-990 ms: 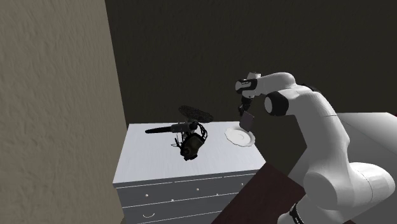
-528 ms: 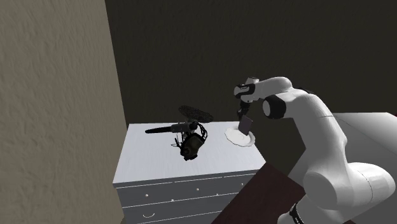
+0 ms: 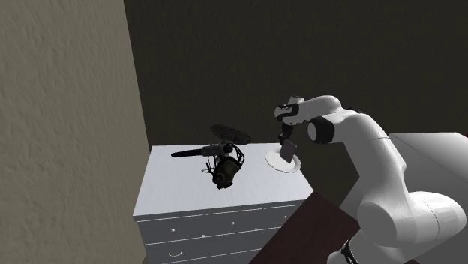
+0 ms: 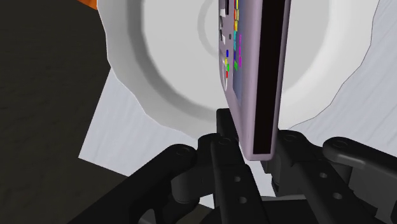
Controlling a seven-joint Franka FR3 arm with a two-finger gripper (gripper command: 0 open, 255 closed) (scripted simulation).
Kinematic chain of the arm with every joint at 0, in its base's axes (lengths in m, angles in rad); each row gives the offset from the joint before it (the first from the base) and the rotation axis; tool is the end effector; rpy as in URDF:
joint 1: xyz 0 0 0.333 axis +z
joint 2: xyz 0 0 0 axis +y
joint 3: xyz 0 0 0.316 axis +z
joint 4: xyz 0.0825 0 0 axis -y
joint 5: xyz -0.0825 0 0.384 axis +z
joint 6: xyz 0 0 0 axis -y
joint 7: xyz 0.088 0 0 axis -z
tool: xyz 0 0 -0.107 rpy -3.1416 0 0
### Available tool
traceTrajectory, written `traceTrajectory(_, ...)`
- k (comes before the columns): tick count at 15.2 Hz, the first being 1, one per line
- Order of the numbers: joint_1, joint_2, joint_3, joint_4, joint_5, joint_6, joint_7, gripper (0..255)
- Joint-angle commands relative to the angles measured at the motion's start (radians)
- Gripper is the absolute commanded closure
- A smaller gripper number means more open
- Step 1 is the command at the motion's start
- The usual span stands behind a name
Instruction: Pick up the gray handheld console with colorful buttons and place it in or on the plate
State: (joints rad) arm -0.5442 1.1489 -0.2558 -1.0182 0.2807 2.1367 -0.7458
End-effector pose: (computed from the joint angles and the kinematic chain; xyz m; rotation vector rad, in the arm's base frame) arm 0.5962 -0.4951 0.1436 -3.1379 0.0916 -0.0032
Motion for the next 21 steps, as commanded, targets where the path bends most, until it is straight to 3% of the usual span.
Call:
traceTrajectory(1, 0.0, 0.0, 0.0, -0.001, 0.0, 0.001, 0.0, 255)
traceTrajectory(4, 0.0, 0.0, 0.0, -0.001, 0.0, 0.001, 0.0, 255)
traceTrajectory(5, 0.0, 0.0, 0.0, -0.001, 0.0, 0.002, 0.0, 0)
traceTrajectory(10, 0.0, 0.0, 0.0, -0.001, 0.0, 0.002, 0.0, 0)
traceTrajectory(14, 0.011, -0.094, -0.013, -0.043, -0.009, -0.052, 0.0, 0)
traceTrajectory(21, 0.011, -0.094, -0.012, -0.043, -0.009, -0.052, 0.0, 0)
